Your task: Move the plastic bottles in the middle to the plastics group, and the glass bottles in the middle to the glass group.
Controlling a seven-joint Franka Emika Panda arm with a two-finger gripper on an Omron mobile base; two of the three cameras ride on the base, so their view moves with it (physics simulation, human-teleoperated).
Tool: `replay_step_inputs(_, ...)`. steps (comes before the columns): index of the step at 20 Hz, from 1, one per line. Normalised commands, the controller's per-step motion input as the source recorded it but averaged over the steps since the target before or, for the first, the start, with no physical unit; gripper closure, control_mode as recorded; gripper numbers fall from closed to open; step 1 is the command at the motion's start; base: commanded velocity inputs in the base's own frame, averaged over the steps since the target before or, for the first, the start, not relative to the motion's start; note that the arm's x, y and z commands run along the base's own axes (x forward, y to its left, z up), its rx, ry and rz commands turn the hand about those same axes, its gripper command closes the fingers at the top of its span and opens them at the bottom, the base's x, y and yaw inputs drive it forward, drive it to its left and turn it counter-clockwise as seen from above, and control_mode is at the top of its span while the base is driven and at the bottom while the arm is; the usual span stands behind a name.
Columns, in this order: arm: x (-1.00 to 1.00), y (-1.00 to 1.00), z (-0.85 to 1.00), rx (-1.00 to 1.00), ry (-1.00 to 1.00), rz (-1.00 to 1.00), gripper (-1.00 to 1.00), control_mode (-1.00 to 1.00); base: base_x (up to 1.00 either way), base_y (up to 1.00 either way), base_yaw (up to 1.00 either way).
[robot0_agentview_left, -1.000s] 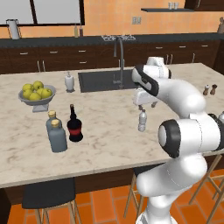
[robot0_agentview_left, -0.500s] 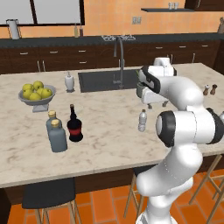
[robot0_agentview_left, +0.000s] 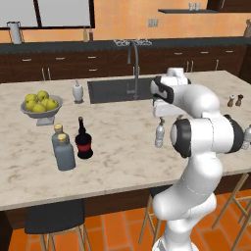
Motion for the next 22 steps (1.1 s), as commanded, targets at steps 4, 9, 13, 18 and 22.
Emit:
replay_step_inputs(4,-0.01,0.25,-0.27,0.0,-0.13,0.0,-1.0,-1.0,0.0,0.0,0.0)
replay_step_inputs(9,0.2,0.12,-0.29,0.0,-0.09,0.0,-1.0,-1.0,0.0,0.0,0.0)
replay_step_inputs(13,0.18,-0.07,-0.15,0.0,0.0,-0.01,-1.0,-1.0,0.0,0.0,0.0)
replay_step_inputs(18,0.35,-0.01,-0.08,0.0,0.0,0.0,-1.0,-1.0,0.0,0.0,0.0)
replay_step_inputs(22,0.53,0.0,-0.14,0.0,0.0,-0.01,-1.0,-1.0,0.0,0.0,0.0)
